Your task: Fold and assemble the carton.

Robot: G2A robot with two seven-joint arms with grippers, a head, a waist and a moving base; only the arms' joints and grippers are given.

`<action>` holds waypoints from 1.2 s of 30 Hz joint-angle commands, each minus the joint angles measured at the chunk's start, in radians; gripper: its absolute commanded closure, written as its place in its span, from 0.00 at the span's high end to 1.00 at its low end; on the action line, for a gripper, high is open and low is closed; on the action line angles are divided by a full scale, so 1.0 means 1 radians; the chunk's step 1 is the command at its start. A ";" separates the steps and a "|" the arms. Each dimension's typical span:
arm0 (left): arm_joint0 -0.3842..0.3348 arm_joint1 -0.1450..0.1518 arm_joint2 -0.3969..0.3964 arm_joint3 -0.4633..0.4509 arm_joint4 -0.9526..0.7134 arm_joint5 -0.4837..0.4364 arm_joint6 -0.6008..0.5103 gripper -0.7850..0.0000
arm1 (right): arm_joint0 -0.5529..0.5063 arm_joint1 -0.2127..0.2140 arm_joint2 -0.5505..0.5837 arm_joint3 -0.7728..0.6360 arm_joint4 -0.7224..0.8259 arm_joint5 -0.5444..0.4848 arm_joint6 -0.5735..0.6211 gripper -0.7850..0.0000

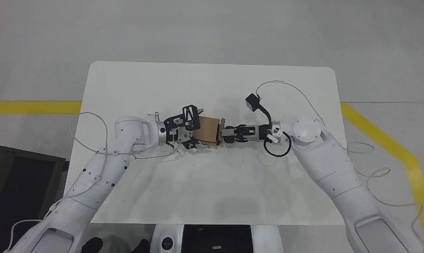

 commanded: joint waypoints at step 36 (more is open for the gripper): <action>0.005 -0.002 -0.005 -0.007 0.004 -0.003 -0.001 1.00 | 0.026 -0.007 -0.035 -0.100 -0.159 0.072 -0.015 0.18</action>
